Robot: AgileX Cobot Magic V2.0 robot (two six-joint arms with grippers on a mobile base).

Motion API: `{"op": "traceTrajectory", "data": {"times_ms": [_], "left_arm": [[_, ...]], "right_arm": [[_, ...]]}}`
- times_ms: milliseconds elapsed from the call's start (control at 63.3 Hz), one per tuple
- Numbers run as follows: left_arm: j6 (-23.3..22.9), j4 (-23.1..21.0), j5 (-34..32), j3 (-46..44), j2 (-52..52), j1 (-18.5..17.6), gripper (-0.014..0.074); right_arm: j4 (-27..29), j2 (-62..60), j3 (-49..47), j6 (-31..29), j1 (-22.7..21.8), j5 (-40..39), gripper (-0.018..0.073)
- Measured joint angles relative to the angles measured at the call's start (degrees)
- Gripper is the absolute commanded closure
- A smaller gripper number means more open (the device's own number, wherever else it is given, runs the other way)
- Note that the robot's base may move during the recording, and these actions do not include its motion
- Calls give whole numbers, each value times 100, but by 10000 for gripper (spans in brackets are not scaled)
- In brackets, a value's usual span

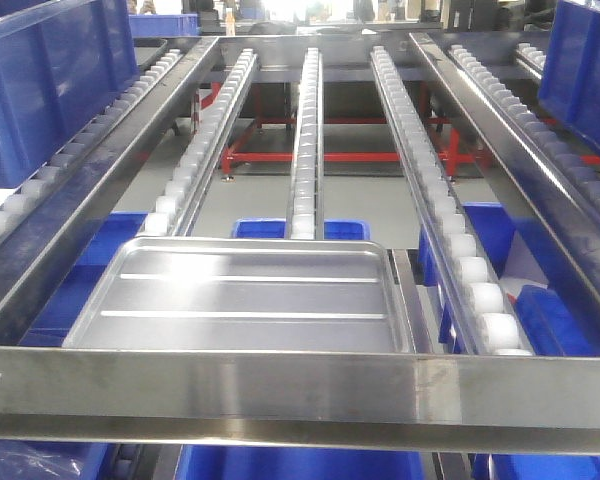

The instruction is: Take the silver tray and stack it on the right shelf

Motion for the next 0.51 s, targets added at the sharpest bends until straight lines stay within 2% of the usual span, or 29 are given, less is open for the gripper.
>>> {"op": "traceTrajectory", "data": {"times_ms": [142, 237, 332, 426, 505], "left_arm": [[0, 259, 1058, -1430, 320, 0, 687], [0, 259, 1885, -2291, 943, 0, 687], [0, 223, 2359, -3022, 1702, 0, 685], [0, 211, 2541, -3439, 2474, 0, 647], [0, 96, 2910, -3748, 3147, 0, 502]], "right_arm": [[0, 56, -814, 0, 0, 94, 502], [8, 429, -1430, 0, 0, 170, 499], [8, 967, -1889, 0, 0, 315, 488], [8, 1519, -2163, 0, 0, 590, 376], [8, 1900, -2347, 0, 0, 852, 246]]}}
